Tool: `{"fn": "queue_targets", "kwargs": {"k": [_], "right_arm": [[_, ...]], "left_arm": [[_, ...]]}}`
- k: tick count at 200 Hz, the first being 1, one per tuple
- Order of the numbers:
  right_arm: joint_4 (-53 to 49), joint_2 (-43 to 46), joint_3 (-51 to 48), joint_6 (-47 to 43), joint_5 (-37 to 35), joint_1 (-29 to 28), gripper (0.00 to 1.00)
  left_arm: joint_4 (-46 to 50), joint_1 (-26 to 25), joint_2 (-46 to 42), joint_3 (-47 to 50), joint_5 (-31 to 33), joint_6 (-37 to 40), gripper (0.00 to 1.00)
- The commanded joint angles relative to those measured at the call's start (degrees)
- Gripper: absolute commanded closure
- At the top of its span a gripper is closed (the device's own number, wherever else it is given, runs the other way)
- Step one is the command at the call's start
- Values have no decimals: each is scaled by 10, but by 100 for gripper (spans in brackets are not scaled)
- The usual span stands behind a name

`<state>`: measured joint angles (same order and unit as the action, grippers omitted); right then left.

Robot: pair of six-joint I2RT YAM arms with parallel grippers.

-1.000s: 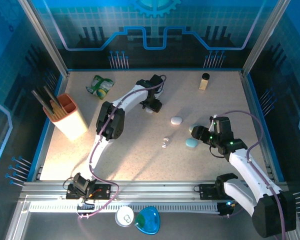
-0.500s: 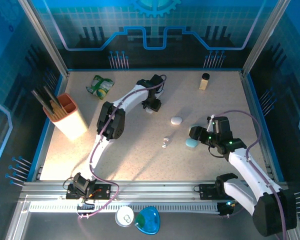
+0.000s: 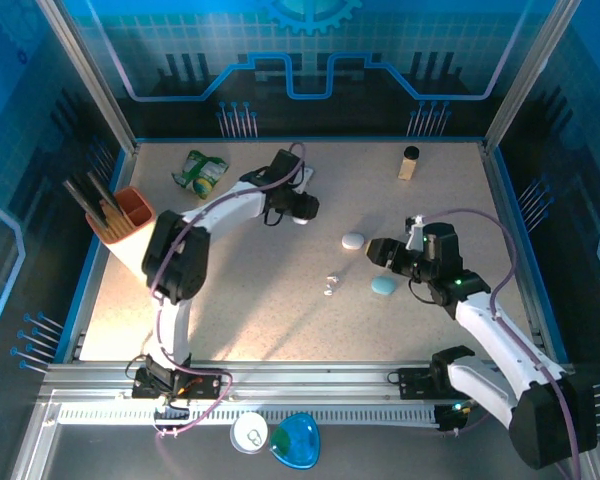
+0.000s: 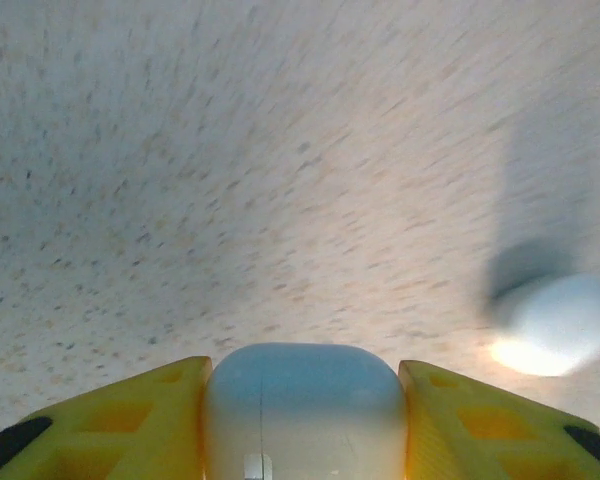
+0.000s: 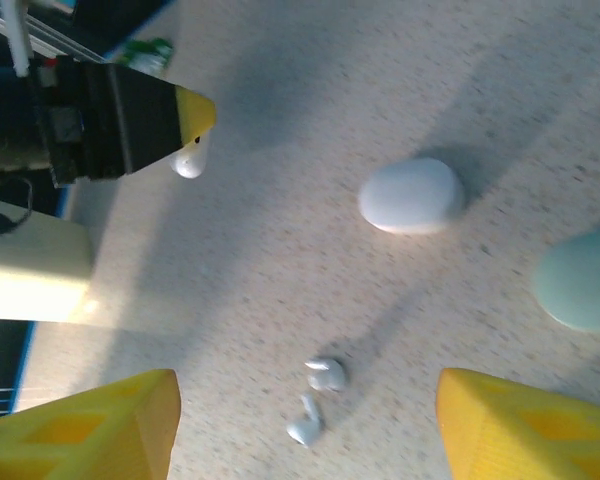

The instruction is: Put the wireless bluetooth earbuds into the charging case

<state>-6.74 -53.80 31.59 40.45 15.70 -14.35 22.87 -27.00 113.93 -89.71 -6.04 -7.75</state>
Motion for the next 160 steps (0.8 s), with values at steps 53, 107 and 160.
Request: {"fn": "queue_targets", "kwargs": {"k": [53, 107, 160], "right_arm": [[195, -32, 30, 70, 20, -28, 31], [412, -108, 24, 220, 102, -26, 30], [610, -189, 26, 409, 151, -23, 30]], "left_arm": [[-485, 4, -127, 219, -189, -338, 55], [-841, 2, -84, 279, -210, -576, 59], [-1032, -6, 0, 246, -222, -635, 60]]}}
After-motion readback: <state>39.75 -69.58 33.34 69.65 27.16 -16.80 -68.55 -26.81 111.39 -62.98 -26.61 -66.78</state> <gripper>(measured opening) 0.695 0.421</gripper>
